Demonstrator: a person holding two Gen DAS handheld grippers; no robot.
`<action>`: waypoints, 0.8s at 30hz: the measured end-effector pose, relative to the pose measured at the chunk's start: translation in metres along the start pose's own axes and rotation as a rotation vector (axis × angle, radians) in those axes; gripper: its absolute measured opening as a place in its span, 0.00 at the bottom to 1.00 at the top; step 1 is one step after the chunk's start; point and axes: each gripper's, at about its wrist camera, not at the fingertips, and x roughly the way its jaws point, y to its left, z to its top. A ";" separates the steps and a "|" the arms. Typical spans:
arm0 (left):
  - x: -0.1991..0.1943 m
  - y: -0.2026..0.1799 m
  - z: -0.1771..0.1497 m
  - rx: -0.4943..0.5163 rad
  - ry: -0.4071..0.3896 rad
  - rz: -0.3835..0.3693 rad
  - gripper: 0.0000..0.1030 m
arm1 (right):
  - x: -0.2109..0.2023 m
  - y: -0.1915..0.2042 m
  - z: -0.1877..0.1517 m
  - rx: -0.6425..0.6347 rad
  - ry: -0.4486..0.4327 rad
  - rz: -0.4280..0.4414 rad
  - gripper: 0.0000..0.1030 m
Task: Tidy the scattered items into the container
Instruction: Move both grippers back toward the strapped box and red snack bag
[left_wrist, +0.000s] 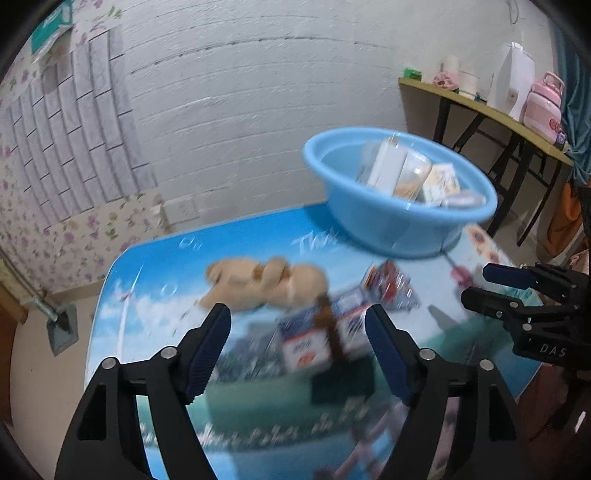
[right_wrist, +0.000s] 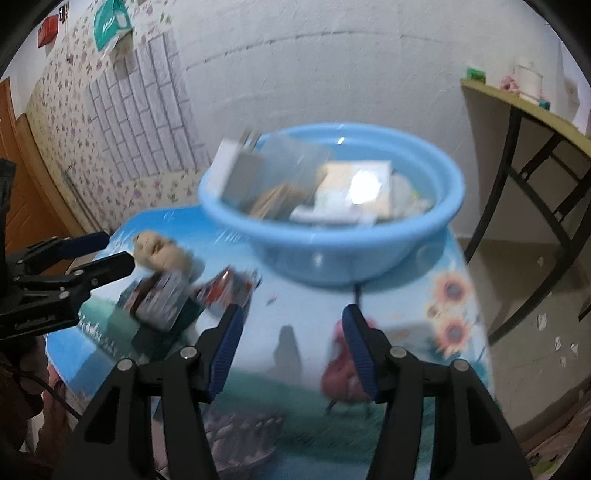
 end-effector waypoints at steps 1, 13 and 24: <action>-0.002 0.003 -0.005 -0.012 0.010 0.005 0.74 | 0.002 0.004 -0.004 -0.001 0.011 0.008 0.54; -0.004 0.003 -0.045 -0.032 0.087 -0.023 0.81 | 0.004 0.039 -0.043 -0.052 0.086 0.010 0.54; 0.012 0.002 -0.033 -0.113 0.108 -0.070 0.85 | 0.002 0.028 -0.040 -0.021 0.071 -0.001 0.54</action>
